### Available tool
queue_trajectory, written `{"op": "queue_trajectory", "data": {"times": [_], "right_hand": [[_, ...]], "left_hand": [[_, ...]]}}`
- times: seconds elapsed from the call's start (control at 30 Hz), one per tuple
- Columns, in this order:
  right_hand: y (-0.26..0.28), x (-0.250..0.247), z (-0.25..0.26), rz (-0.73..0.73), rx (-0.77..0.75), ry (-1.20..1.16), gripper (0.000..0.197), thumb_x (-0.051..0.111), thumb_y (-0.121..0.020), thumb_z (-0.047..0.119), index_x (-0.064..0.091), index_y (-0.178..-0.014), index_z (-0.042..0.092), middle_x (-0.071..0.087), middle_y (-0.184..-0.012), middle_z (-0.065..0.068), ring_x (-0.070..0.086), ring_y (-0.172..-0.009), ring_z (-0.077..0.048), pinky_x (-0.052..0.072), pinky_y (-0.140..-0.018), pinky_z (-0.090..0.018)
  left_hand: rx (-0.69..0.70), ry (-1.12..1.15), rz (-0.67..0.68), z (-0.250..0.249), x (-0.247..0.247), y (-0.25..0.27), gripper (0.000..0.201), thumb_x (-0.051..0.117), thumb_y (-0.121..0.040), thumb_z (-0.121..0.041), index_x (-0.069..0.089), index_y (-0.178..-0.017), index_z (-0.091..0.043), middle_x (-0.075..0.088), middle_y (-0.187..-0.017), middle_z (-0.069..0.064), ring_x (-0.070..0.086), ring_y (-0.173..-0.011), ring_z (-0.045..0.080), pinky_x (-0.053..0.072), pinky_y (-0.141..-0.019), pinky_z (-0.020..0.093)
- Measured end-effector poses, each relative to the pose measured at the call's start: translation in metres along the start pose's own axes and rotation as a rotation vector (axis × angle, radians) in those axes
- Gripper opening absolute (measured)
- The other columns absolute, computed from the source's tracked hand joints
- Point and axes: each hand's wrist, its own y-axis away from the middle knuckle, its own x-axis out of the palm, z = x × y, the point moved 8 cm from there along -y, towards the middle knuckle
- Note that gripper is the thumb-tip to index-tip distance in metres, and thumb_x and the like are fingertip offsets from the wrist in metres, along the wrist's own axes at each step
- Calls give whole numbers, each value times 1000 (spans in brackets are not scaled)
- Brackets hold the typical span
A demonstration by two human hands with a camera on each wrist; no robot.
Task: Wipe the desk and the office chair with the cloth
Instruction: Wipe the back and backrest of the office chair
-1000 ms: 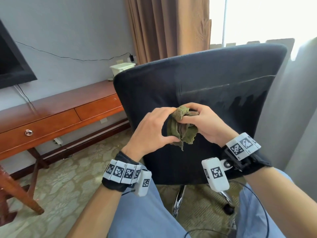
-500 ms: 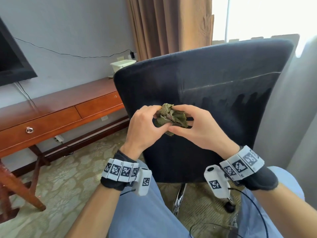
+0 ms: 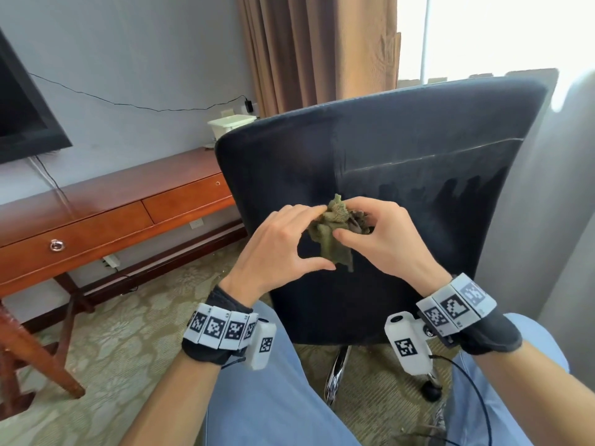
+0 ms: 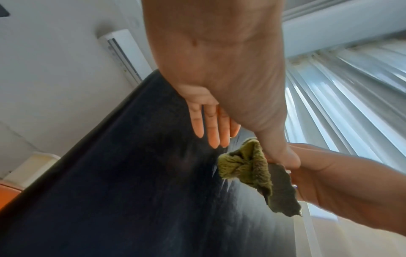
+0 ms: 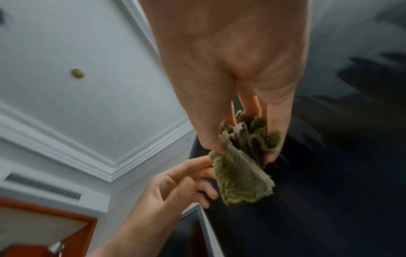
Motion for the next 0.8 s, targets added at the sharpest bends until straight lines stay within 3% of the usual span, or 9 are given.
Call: {"op": "queue_trajectory", "data": {"times": [0.07, 0.13, 0.23, 0.3, 0.4, 0.53, 0.63, 0.8], "right_hand": [[-2, -19, 12, -122, -62, 38, 27, 78, -85, 16, 74, -110, 28, 74, -98, 16, 70, -93, -3, 57, -82, -23], [-5, -42, 34, -286, -180, 112, 28, 76, -86, 12, 74, -111, 23, 71, -106, 10, 66, -99, -7, 54, -82, -19], [-13, -67, 69, -507, -388, 220, 31, 74, -91, 11, 70, -122, 9, 65, -125, -4, 61, -114, -19, 53, -96, -31], [-25, -71, 84, -564, -446, 309, 33, 70, -95, 17, 68, -127, 8, 61, -131, -6, 58, -118, -25, 53, -97, -35], [-41, -62, 96, -608, -450, 441, 33, 66, -96, 23, 68, -127, 14, 61, -133, -3, 54, -118, -25, 52, -88, -31], [-43, -36, 84, -701, -484, 613, 30, 62, -95, 13, 71, -124, 16, 65, -129, -2, 56, -114, -27, 54, -82, -29], [-31, -7, 54, -678, -554, 741, 30, 60, -93, 4, 73, -118, 14, 68, -124, -4, 62, -105, -30, 55, -83, -32], [-12, 29, 9, -459, -535, 772, 35, 62, -90, 3, 72, -121, 14, 67, -126, -6, 60, -107, -33, 57, -72, -37]], "left_hand": [[-41, 95, -86, 4, -15, -1, 82, 79, -82, -58, 53, -147, -16, 61, -124, -8, 57, -104, 8, 50, -96, 31], [-62, 98, -266, 7, -36, -4, 67, 78, -90, -46, 56, -144, -13, 61, -122, -4, 58, -105, 11, 50, -96, 32], [-111, -81, -484, 5, -58, -14, 60, 75, -95, -31, 53, -146, -8, 56, -138, 6, 53, -125, 20, 46, -109, 35], [-137, -157, -533, 1, -64, -23, 67, 74, -94, -30, 47, -151, -8, 49, -148, 9, 46, -135, 22, 40, -116, 33], [-194, -216, -568, 4, -66, -36, 77, 74, -92, -31, 38, -157, -9, 40, -157, 11, 37, -145, 25, 33, -121, 33], [-288, -261, -592, 18, -68, -43, 84, 75, -88, -31, 34, -158, -9, 36, -160, 11, 31, -150, 27, 30, -123, 41], [-266, -271, -586, 26, -75, -47, 77, 70, -87, -33, 40, -153, -8, 42, -154, 11, 36, -145, 28, 29, -122, 35], [-271, -306, -585, 33, -90, -49, 61, 63, -85, -33, 51, -141, -12, 50, -143, 9, 43, -132, 30, 37, -107, 37]]}}
